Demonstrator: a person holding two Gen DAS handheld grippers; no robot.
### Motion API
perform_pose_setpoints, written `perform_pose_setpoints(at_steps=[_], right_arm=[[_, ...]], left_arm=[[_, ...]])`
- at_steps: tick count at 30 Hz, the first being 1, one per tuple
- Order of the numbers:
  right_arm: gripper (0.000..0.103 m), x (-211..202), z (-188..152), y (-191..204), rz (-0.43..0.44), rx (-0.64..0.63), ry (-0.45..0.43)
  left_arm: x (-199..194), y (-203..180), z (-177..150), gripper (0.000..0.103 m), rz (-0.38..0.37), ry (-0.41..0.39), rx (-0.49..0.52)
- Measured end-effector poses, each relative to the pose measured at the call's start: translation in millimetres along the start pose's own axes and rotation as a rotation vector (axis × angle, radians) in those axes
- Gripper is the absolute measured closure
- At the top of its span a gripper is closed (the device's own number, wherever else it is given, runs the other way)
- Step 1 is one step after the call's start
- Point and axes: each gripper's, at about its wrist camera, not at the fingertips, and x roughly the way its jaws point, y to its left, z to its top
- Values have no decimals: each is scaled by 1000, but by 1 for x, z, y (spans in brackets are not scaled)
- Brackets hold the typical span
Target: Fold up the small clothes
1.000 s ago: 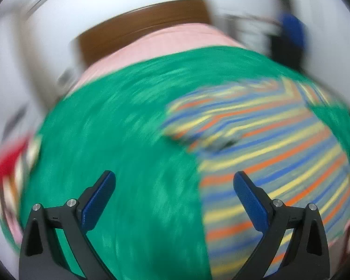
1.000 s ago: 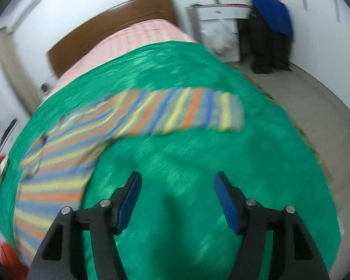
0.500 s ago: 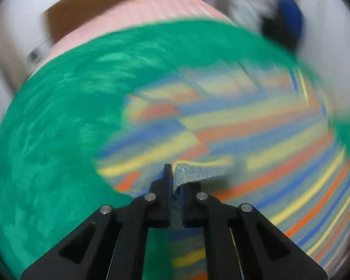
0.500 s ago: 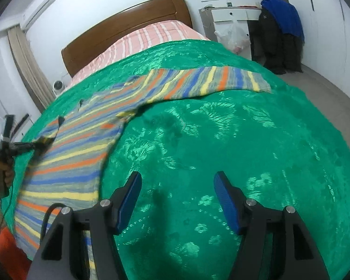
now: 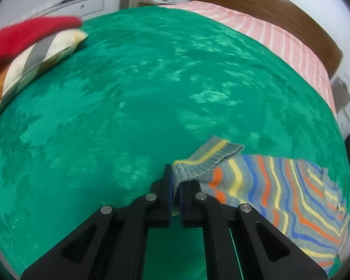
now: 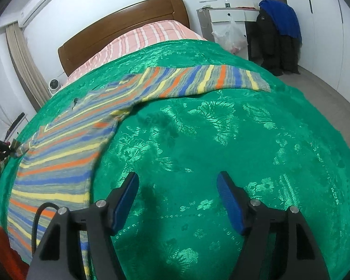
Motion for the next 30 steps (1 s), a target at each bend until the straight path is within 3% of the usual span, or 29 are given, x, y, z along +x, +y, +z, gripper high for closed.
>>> perform_pose_setpoints(at_steps=[7,11,12,13,14,15,16,17,19,21,22,23,24,27,28,30], right_arm=[[32,5,-2,5,-24,-28,3],[31,6,-2,5,-25,-31,3],[31,6,-2,5,-25,-31,3],[31,6,-1,5,-25,-30,2],[31,6,-1,5,-25,-30,2],[30,7,-1,5,-25,-32,2],[30,8,-1,6,-26,-34,1],[30,8,-1,6,-27,-36,1],[29,8,-2,7,-28,-37,-1],[29,8,-2,7,-29,-39,-2],[29,8,-2,7,-30,-40,-2],[29,8,-2,8,-33,-43,-3],[29,8,-3,8,-34,-45,-3],[29,8,-3,8,-35,-45,-4],[29,8,-3,8,-33,-44,-5],[29,8,-3,8,-34,-44,-5]], left_arm=[[10,25,7,102,30,25,8],[5,52,8,97,50,23,-71],[1,59,8,97,8,23,-100],[-4,65,7,94,-55,23,-123],[-7,68,5,75,-117,27,-134],[-11,69,1,63,-186,30,-138],[-13,66,-2,43,-213,32,-127],[-14,63,-7,32,-223,35,-104],[-10,51,-17,32,-219,49,-44],[0,40,-24,33,-208,66,-11],[3,35,-26,43,-202,61,-2],[6,29,-28,86,-205,56,13],[11,22,-30,99,-184,75,37],[6,15,-31,101,15,29,117],[7,18,-29,102,50,23,115],[6,26,-26,102,43,28,89]])
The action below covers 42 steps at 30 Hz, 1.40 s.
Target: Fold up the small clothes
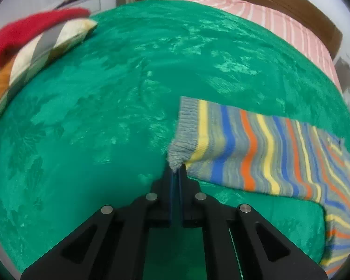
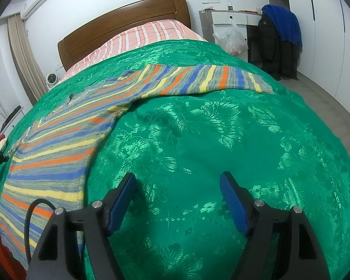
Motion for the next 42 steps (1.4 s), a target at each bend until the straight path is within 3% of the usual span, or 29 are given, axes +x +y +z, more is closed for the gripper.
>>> perform_pose_setpoints(at_steps=[4,5,8,11,13,15,18,20,22,23,24,25,30,33,35,37,42], right_arm=[[29,0,1,0,-6,-10,4],[29,-1,1,0,0,-7,6],[29,-14,8,-9,42,36,19],[29,-36,13,-12,133,23,54],[29,-48,12,-7,251,-4,148],[29,-52,7,1,357,-8,260],[30,-58,-18,21,468,-38,439],[31,-60,-34,33,469,-66,478],[41,-55,-46,42,446,-92,488],[45,-49,-52,48,429,-98,507],[62,-46,-55,53,430,-106,522],[98,-43,-59,60,431,-137,537],[99,-62,-46,52,387,-166,542],[99,-68,-41,36,307,-163,534],[99,-50,-50,37,238,-189,559],[99,-34,-58,40,219,-177,570],[99,-39,-62,50,193,-222,543]], left_arm=[[-12,-2,-12,98,32,15,22],[-21,-2,-18,89,27,17,22],[-64,-13,-53,56,-107,5,124],[-95,-34,-102,50,-277,79,252],[-110,-48,-145,50,-391,171,313],[-119,-65,-188,46,-445,236,380],[-125,-82,-232,39,-467,264,445],[-129,-91,-247,37,-439,232,489],[-130,-101,-254,38,-407,217,534],[-132,-103,-256,57,-400,212,548],[-134,-105,-260,78,-407,224,560],[-133,-106,-262,99,-424,252,562],[-161,-98,-260,101,-500,250,552],[-148,-105,-283,101,-446,283,637],[-130,-106,-287,101,-425,311,611],[-124,-101,-280,101,-440,329,555],[-136,-98,-278,100,-405,304,604]])
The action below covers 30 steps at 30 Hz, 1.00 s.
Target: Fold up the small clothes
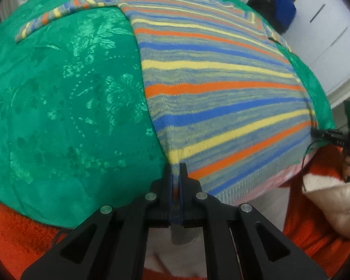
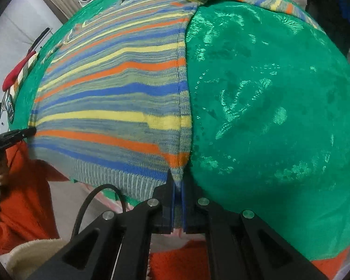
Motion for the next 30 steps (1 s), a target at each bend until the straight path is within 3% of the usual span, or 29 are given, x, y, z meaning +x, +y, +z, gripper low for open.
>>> perform_pose_setpoints(at_steps=[5,7,9,10,11,13,15,17,18,19,20,21,24,27,30], right_arm=[[98,-4,-7,-7,11,23,27],[84,-3,-12,-4,10,27,39],[70,-8,-18,-5,6,31,50],[59,-14,-21,-5,7,27,31],[55,-21,-24,-5,10,21,4],[50,-34,-27,-5,38,13,-60],[50,-39,-25,-4,76,14,-96],[49,-31,-20,0,70,7,-81],[50,-22,-17,3,62,-8,-56],[57,-15,-14,6,65,-23,-32],[72,-7,-13,8,69,-37,1],[97,-1,-12,10,62,-44,26],[98,-7,-15,13,93,-30,30],[98,-30,-24,17,219,15,22],[98,-24,-29,15,226,46,59]], left_arm=[[3,-1,-7,93,79,48,31],[-5,-1,-10,91,127,47,47],[-22,5,-12,76,139,6,35],[-29,9,-12,57,126,-21,17],[-35,12,-12,41,106,-47,-2],[-40,17,-11,35,38,-78,-37],[-28,12,-8,35,-6,-52,-30],[-9,0,-7,40,4,-12,22],[0,-7,-5,50,8,15,42],[9,-11,-6,88,5,42,54],[16,-14,-7,99,-1,59,56],[16,-15,-7,99,0,54,56],[-8,-5,-7,100,-13,21,46],[-37,11,-9,101,18,-20,43],[-20,15,-7,101,44,25,41]])
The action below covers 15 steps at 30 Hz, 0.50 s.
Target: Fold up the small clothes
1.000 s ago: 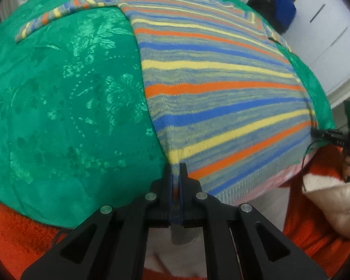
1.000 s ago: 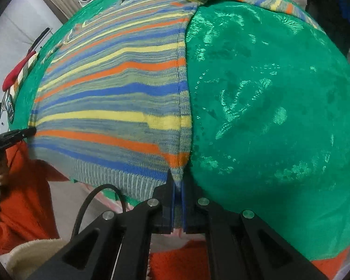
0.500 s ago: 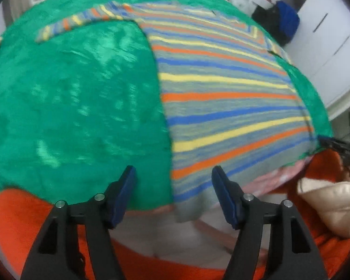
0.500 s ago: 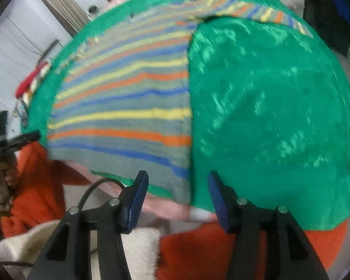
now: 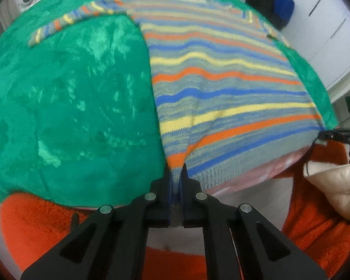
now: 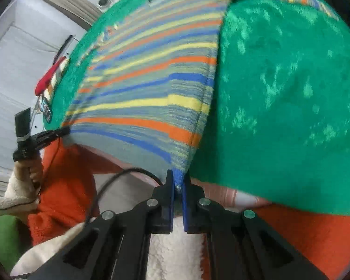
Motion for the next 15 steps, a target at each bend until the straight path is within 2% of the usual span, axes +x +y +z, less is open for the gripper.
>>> perform_pose_setpoints(at_steps=[3,6,7,8,9,10,11,12,13,14,15], right_arm=[[98,31,0,-12,-84,28,69],[96,35,3,-13,-115,40,71],[87,32,4,-11,-127,26,66],[80,26,2,-8,-154,6,61],[62,20,0,-7,-176,-8,54],[48,8,-3,-5,-200,-32,21],[46,-2,-5,-6,-211,-42,-13],[46,-17,-7,-5,-224,-51,-68],[46,-31,-9,-6,-237,-53,-134],[45,-45,-8,-8,-248,-47,-198],[40,-55,-4,-9,-256,-36,-265]], left_arm=[[31,-17,0,100,50,58,45],[28,-22,1,94,84,53,60],[25,-23,0,88,83,44,54],[19,-21,-1,76,84,35,44],[7,-15,-5,70,90,13,35],[-3,-14,-5,59,98,-16,27],[-15,-11,-5,48,107,-55,16],[-30,-6,-3,41,116,-106,-2],[-43,-1,0,29,122,-161,-26],[-55,4,4,21,126,-217,-51],[-65,11,10,18,130,-281,-78]])
